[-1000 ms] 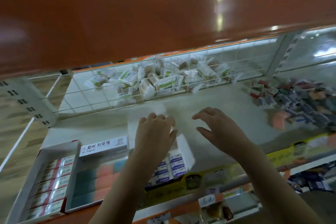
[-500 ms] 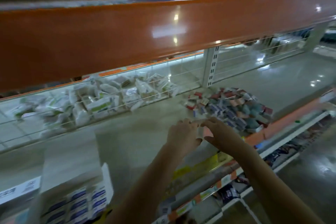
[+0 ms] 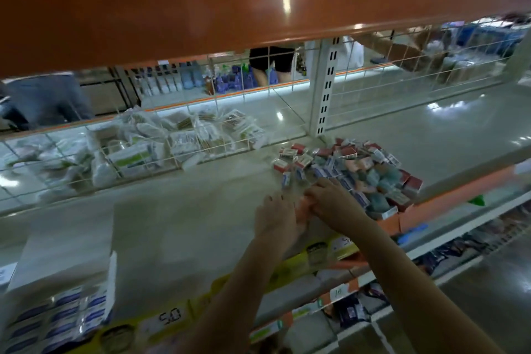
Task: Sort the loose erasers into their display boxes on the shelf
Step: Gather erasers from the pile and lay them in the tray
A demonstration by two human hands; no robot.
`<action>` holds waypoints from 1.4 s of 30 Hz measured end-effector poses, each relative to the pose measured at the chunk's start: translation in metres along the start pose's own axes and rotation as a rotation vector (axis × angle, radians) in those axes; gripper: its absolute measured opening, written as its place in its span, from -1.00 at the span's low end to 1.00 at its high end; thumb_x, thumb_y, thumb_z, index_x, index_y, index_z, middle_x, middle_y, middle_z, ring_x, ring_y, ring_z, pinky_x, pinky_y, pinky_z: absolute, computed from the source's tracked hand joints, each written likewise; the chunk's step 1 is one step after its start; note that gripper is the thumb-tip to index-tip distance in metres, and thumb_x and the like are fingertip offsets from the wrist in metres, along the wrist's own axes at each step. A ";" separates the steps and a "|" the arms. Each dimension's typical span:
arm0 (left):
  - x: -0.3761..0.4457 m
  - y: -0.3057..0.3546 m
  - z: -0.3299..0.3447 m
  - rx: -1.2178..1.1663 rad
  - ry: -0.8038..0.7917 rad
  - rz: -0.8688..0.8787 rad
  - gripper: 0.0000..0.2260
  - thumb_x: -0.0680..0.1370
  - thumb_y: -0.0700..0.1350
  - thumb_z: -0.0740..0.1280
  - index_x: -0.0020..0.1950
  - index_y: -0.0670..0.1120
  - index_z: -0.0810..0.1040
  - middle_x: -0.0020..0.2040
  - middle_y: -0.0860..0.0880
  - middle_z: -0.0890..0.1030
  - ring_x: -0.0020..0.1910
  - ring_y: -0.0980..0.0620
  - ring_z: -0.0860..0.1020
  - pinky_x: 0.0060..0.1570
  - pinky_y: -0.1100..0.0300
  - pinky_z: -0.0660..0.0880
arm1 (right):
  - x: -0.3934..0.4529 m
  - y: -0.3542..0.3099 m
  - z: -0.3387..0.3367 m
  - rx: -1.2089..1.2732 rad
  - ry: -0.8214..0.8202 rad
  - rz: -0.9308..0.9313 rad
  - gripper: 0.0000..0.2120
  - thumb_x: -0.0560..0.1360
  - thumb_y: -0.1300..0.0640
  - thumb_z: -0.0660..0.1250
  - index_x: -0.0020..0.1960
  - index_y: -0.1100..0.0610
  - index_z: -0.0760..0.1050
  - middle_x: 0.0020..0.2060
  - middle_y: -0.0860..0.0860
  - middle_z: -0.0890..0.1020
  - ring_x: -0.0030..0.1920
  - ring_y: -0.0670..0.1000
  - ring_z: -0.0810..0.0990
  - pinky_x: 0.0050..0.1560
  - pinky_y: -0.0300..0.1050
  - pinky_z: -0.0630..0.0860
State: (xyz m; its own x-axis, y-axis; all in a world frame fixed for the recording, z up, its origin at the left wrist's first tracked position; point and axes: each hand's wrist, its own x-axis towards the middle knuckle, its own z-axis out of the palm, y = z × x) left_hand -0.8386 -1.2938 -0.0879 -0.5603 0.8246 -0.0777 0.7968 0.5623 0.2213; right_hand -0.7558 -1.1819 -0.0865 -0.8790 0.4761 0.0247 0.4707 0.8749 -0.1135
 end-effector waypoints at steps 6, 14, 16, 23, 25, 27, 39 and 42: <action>-0.016 -0.024 -0.007 -0.129 0.105 0.001 -0.73 0.50 -0.03 0.31 0.19 0.00 0.47 0.13 -0.02 0.51 0.14 -0.04 0.46 0.06 0.14 0.38 | -0.003 -0.008 -0.009 0.129 -0.011 -0.021 -0.73 0.54 0.07 0.25 0.21 0.10 0.43 0.20 0.03 0.48 0.22 0.07 0.41 0.16 -0.11 0.34; -0.064 -0.083 -0.043 -0.240 0.265 -0.024 -0.73 0.47 -0.04 0.37 0.16 0.06 0.54 0.07 0.09 0.51 0.07 0.10 0.43 -0.07 0.31 0.30 | -0.005 -0.060 -0.020 0.372 0.142 -0.239 -0.71 0.47 0.05 0.35 0.17 0.06 0.47 0.06 -0.04 0.50 0.07 -0.04 0.47 -0.02 -0.24 0.34; -0.082 -0.101 -0.055 -0.238 0.305 -0.038 -0.72 0.46 -0.04 0.40 0.16 0.09 0.54 0.04 0.14 0.49 0.05 0.15 0.41 -0.09 0.36 0.24 | -0.006 -0.079 -0.026 0.407 0.161 -0.307 -0.71 0.47 0.03 0.36 0.16 0.04 0.47 0.02 -0.10 0.47 0.03 -0.10 0.43 -0.03 -0.29 0.30; -0.147 -0.170 -0.090 -0.306 0.369 -0.093 -0.70 0.43 -0.07 0.45 0.14 0.11 0.55 0.00 0.17 0.51 -0.02 0.20 0.45 -0.08 0.38 0.37 | -0.009 -0.158 -0.039 0.525 0.172 -0.476 -0.73 0.43 0.00 0.39 0.11 0.01 0.51 -0.07 -0.16 0.43 -0.07 -0.16 0.40 -0.08 -0.41 0.28; -0.166 -0.191 -0.098 -0.317 0.389 -0.115 -0.70 0.42 -0.07 0.45 0.12 0.15 0.55 -0.02 0.20 0.53 -0.03 0.22 0.47 -0.06 0.30 0.41 | -0.010 -0.183 -0.041 0.533 0.154 -0.516 -0.73 0.44 -0.02 0.39 0.11 -0.02 0.50 -0.06 -0.17 0.42 -0.07 -0.18 0.40 -0.07 -0.42 0.31; -0.183 -0.213 -0.106 -0.313 0.404 -0.134 -0.69 0.42 -0.07 0.46 0.11 0.17 0.55 -0.03 0.21 0.54 -0.04 0.25 0.47 -0.06 0.31 0.41 | -0.009 -0.209 -0.040 0.536 0.146 -0.549 -0.73 0.43 -0.03 0.39 0.11 -0.03 0.50 -0.06 -0.17 0.41 -0.08 -0.20 0.39 -0.06 -0.41 0.33; -0.247 -0.351 -0.131 -0.270 0.390 -0.205 -0.71 0.41 -0.06 0.48 0.08 0.16 0.55 -0.07 0.28 0.50 -0.06 0.27 0.47 -0.11 0.42 0.37 | 0.011 -0.362 -0.027 0.488 0.126 -0.642 -0.70 0.44 -0.10 0.36 0.13 -0.03 0.51 -0.05 -0.19 0.41 -0.03 -0.21 0.37 -0.07 -0.43 0.31; -0.257 -0.382 -0.131 -0.285 0.361 -0.232 -0.70 0.40 -0.06 0.48 0.09 0.16 0.56 -0.04 0.21 0.52 -0.05 0.24 0.48 -0.04 0.31 0.44 | 0.014 -0.393 -0.020 0.437 0.098 -0.662 -0.67 0.47 -0.12 0.32 0.17 -0.02 0.49 0.02 -0.14 0.45 0.04 -0.18 0.38 -0.05 -0.42 0.29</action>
State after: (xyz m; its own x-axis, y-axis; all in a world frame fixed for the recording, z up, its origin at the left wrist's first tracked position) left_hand -1.0284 -1.7290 -0.0250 -0.7976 0.5777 0.1734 0.5771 0.6474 0.4979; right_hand -0.9514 -1.5178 -0.0213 -0.9453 -0.1066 0.3083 -0.2366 0.8746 -0.4232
